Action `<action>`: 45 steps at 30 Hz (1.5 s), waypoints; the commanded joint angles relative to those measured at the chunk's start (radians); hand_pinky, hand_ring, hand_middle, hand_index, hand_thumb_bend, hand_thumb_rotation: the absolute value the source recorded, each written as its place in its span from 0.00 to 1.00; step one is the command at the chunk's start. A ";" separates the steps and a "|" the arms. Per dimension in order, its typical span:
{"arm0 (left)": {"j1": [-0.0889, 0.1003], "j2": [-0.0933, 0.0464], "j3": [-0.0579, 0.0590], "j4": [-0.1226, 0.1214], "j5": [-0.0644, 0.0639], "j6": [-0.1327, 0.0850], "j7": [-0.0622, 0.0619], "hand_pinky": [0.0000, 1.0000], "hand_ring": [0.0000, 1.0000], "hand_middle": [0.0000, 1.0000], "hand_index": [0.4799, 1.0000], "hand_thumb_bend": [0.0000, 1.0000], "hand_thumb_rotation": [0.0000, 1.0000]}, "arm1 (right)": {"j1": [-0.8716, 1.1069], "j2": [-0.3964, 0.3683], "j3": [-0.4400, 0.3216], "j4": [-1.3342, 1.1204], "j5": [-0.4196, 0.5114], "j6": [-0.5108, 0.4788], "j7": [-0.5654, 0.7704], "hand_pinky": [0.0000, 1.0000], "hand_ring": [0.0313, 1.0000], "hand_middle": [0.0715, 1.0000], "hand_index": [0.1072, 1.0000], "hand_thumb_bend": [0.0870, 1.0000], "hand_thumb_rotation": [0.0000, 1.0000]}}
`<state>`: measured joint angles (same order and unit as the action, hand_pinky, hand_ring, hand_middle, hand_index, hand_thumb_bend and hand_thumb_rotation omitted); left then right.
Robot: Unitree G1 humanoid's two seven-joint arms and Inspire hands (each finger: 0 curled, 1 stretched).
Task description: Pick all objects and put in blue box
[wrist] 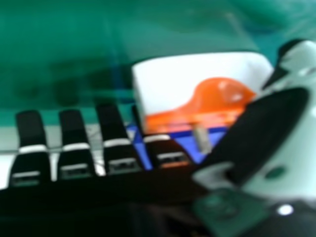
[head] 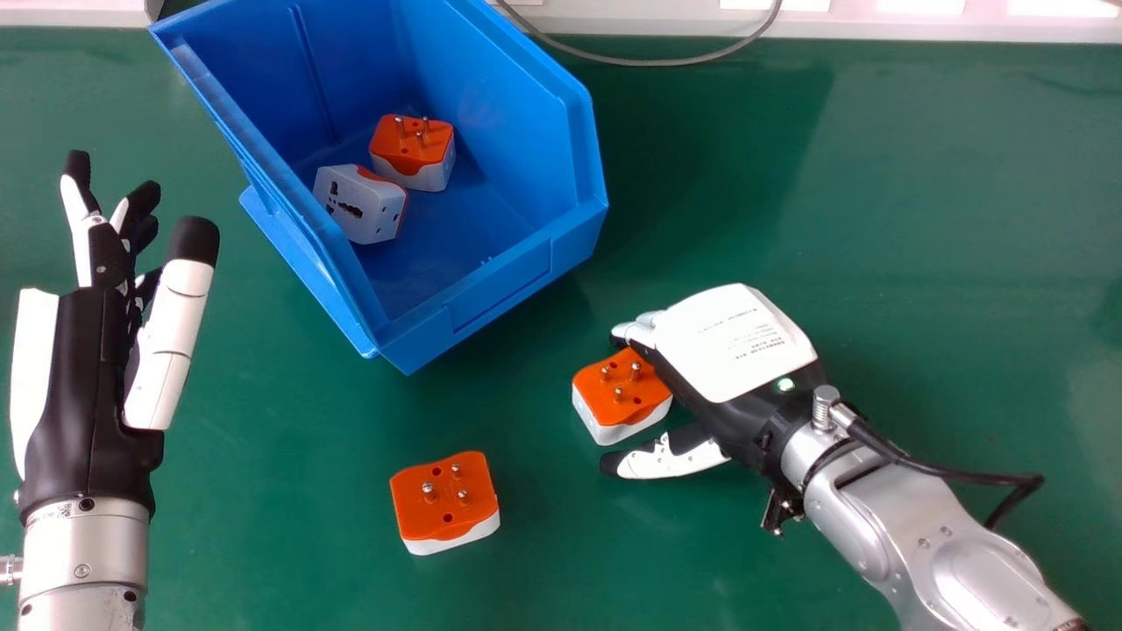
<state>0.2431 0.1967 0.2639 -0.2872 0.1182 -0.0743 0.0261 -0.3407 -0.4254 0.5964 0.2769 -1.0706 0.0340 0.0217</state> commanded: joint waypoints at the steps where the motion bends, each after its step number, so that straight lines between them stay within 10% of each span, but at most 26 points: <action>1: 0.008 0.006 0.010 -0.030 0.005 0.001 0.003 0.85 0.94 0.95 0.90 0.77 1.00 | -0.021 0.005 0.008 0.015 -0.008 0.001 0.011 0.72 0.82 0.82 0.79 0.44 0.71; 27: 0.035 0.012 0.016 -0.087 0.019 0.033 0.003 0.84 0.94 0.95 0.90 0.75 1.00 | -0.217 -0.018 0.152 0.256 -0.119 -0.128 -0.089 0.66 0.79 0.79 0.76 0.38 0.50; 30: 0.038 0.012 0.017 -0.093 0.024 0.036 0.002 0.84 0.94 0.95 0.90 0.73 1.00 | -0.249 -0.009 0.172 0.318 -0.116 -0.152 -0.127 0.57 0.65 0.65 0.65 0.53 0.17; 32: 0.039 0.012 0.017 -0.096 0.027 0.037 0.002 0.83 0.94 0.95 0.90 0.73 1.00 | -0.272 0.002 0.180 0.367 -0.107 -0.165 -0.154 0.53 0.59 0.59 0.60 0.53 0.11; 38: 0.037 0.012 0.015 -0.099 0.037 0.040 0.001 0.83 0.94 0.95 0.90 0.74 1.00 | -0.256 0.059 0.072 0.439 0.107 -0.201 -0.110 0.37 0.40 0.49 0.51 0.50 0.06; 45: 0.025 0.017 0.015 -0.086 0.043 0.042 0.000 0.83 0.93 0.95 0.90 0.74 1.00 | -0.251 0.054 0.079 0.387 0.105 -0.132 -0.062 0.21 0.23 0.44 0.45 0.49 0.02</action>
<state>0.2718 0.2049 0.2726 -0.3603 0.1562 -0.0311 0.0247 -0.6285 -0.3388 0.6728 0.6264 -0.9394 -0.1640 -0.0657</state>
